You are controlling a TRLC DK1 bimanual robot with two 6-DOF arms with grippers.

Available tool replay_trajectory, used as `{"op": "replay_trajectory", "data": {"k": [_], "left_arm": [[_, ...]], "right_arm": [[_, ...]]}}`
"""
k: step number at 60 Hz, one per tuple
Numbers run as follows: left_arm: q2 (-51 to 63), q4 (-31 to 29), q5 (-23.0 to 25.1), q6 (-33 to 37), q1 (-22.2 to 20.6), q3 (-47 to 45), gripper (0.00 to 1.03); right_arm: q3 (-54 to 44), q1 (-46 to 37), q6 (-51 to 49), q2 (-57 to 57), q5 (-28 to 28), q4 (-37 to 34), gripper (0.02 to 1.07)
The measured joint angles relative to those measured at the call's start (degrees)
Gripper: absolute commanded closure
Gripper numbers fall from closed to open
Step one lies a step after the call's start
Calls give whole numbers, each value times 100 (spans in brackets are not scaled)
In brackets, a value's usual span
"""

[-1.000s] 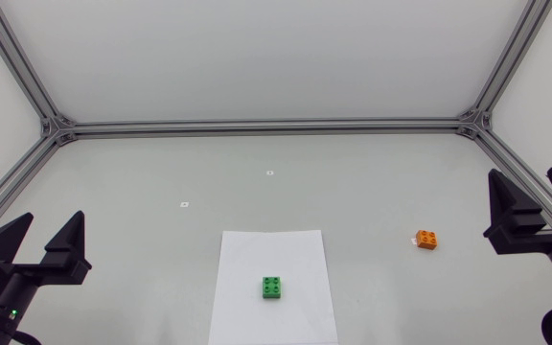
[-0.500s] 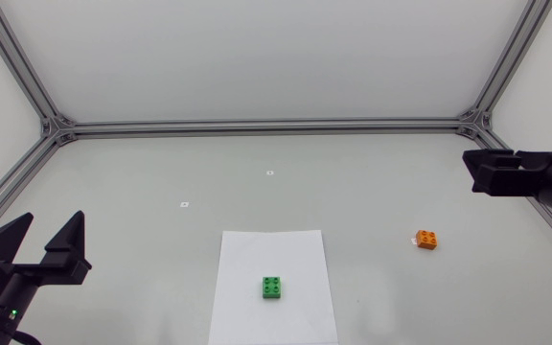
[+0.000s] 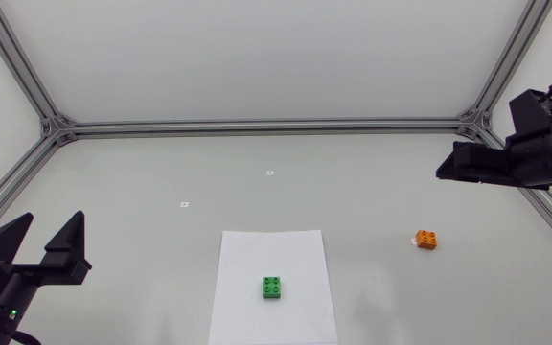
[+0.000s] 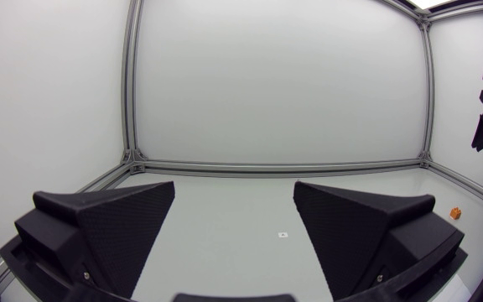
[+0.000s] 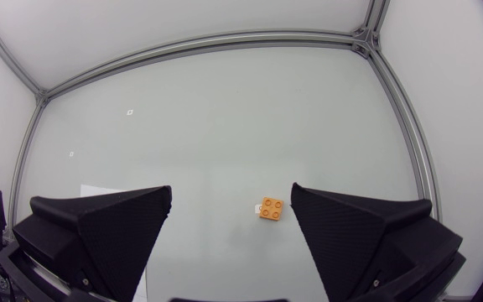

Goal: Pick up the orange 2x2 brick with the right arm and stack it on top of the green 2x2 brick in the center

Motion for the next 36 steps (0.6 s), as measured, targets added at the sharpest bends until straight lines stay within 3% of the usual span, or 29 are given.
{"op": "replay_trajectory", "data": {"k": [23,36], "left_arm": [[0,0,0,0,0,0,4],[0,2,0,0,0,0,4]], "right_arm": [[214,168,291,1403,833,-332,6],[219,302,474,1976,992,-328,6]]}}
